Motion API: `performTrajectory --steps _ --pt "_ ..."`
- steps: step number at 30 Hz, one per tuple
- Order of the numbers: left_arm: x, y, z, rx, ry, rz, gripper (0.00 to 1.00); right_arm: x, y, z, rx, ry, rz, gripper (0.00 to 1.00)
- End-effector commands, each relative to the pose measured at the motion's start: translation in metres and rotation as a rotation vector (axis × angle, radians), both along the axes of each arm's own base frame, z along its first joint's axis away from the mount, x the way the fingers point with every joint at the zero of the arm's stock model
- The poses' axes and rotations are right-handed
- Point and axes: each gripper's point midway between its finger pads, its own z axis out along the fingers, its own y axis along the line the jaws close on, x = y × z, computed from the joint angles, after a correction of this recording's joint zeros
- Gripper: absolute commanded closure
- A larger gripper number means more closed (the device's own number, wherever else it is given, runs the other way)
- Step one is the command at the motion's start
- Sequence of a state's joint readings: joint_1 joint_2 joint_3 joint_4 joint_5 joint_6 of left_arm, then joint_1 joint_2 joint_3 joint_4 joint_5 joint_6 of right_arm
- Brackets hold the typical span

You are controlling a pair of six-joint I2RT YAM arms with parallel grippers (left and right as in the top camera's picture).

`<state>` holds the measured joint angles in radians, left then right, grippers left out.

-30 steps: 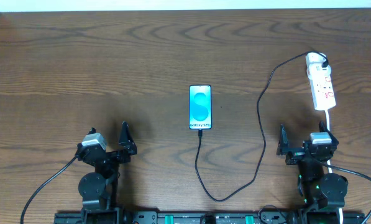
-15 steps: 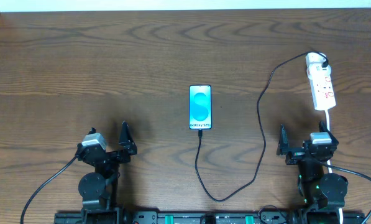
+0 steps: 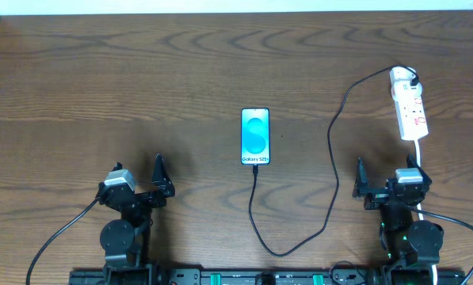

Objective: Plug charger to phone and switch on socket

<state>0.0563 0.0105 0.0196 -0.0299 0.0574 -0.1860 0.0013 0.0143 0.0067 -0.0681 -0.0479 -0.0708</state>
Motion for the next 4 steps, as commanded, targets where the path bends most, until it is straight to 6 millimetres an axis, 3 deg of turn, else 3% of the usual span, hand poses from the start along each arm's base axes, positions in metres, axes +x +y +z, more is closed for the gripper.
performTrajectory --steps 1,4 --pt "-0.0008 -0.0026 -0.0151 -0.002 0.046 -0.014 0.05 -0.0004 -0.0005 0.0003 -0.014 -0.004 -0.005 0.01" --pt "-0.0008 -0.0025 -0.0152 -0.002 0.046 -0.014 0.05 -0.0004 -0.0005 0.0003 -0.014 -0.004 -0.005 0.01"
